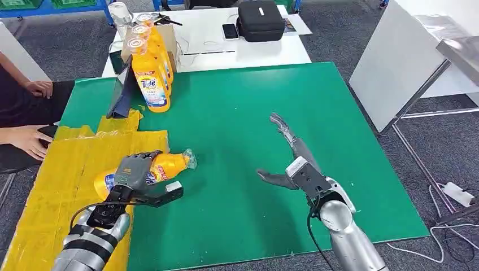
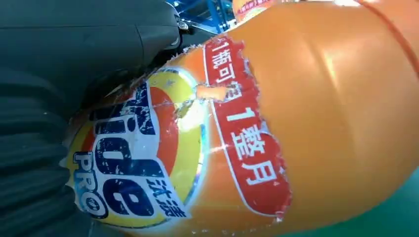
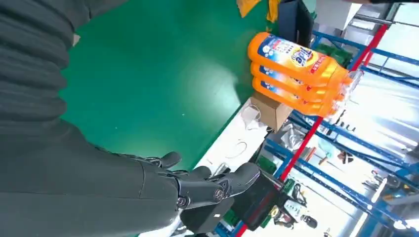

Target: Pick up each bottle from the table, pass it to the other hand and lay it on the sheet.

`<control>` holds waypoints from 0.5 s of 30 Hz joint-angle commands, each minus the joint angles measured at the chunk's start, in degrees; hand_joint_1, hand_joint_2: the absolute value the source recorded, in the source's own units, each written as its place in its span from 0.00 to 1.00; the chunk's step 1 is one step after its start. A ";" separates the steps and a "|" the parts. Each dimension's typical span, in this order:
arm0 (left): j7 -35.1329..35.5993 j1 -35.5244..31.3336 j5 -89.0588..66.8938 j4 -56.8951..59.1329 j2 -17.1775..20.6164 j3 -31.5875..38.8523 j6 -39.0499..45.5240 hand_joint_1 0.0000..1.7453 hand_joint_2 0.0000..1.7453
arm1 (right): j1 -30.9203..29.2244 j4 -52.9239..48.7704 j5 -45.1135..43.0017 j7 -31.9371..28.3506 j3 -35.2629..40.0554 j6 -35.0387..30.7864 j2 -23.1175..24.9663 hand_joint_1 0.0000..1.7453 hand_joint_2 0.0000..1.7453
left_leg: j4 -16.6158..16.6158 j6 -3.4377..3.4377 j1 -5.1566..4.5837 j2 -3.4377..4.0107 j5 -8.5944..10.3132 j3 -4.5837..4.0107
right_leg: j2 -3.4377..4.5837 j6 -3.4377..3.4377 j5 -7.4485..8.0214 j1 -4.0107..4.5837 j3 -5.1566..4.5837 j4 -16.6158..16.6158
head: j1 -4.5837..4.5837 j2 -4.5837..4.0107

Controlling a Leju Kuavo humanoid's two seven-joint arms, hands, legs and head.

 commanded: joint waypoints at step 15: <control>7.42 -7.80 -0.65 23.75 6.29 -4.45 -5.31 0.00 1.00 | -1.54 2.81 1.41 1.09 3.38 0.24 0.60 0.00 1.00 | -0.16 -0.03 0.03 0.33 0.02 0.53 | 0.25 -0.18 0.12 0.07 0.43 -0.11 | 0.00 0.00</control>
